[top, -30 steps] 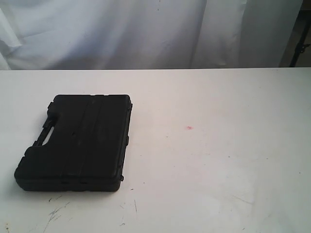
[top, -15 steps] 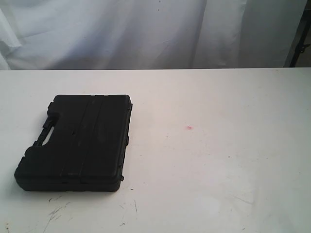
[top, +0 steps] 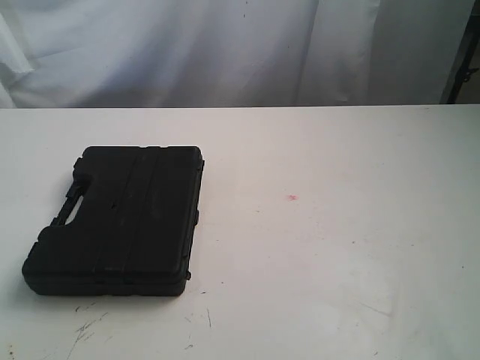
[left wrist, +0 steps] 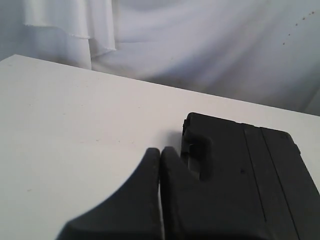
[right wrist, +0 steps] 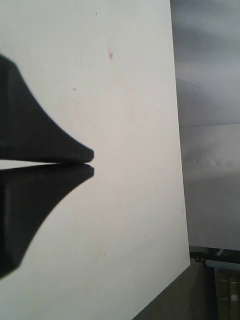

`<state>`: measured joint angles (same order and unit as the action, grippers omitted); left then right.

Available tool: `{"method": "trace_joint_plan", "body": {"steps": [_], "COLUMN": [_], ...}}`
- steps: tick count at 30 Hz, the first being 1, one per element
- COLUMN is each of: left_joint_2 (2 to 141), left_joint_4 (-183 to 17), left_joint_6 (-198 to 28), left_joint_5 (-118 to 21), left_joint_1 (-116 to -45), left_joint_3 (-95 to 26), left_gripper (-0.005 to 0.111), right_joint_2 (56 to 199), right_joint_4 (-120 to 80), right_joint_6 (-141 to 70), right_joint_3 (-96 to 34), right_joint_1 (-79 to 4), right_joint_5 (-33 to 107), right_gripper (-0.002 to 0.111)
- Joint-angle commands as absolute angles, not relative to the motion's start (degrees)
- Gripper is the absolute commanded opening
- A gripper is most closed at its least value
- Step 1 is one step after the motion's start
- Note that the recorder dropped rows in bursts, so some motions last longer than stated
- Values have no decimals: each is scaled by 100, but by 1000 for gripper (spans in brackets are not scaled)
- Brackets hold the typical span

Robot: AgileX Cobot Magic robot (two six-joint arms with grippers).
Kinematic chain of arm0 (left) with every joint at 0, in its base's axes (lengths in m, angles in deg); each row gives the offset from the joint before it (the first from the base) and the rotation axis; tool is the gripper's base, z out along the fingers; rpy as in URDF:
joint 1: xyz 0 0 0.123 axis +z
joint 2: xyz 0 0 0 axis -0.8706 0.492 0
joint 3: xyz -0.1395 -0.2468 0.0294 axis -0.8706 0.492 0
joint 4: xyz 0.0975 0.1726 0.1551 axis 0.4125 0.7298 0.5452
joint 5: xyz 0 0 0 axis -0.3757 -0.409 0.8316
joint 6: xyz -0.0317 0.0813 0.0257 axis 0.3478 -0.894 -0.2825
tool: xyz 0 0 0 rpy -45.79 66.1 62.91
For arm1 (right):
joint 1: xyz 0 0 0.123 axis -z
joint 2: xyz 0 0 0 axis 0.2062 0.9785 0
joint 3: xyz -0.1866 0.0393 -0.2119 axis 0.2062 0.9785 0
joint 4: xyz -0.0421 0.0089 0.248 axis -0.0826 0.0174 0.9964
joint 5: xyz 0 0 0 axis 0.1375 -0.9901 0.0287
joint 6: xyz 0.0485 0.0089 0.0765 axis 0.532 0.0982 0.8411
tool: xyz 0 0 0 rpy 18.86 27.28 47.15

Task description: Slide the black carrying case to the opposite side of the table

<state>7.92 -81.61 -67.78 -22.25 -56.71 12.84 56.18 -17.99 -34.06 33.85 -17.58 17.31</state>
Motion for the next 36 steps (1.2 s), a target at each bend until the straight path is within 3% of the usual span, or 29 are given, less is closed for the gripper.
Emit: {"method": "trace_joint_plan", "body": {"steps": [1, 18, 36], "left_joint_2": [711, 292, 187], "left_joint_4": [-8277, -8386, -8437], "left_joint_6": [-6725, -6725, -7273], "left_joint_5": [-2387, -3171, -2884], "left_joint_1": [-5650, -5650, -5650], "left_joint_3": [1397, 2251, 2617], "left_gripper": [0, 0, 0], "right_joint_2": [5580, 5580, 5580], "right_joint_4": [-1853, -1853, -1853], "right_joint_6": [-3446, -3446, -3446], "right_joint_3": [3404, 3404, 3404], "right_joint_1": [-1724, -1724, -1724], "right_joint_5": [1750, 1750, 1750], "right_gripper": [0, 0, 0]}}
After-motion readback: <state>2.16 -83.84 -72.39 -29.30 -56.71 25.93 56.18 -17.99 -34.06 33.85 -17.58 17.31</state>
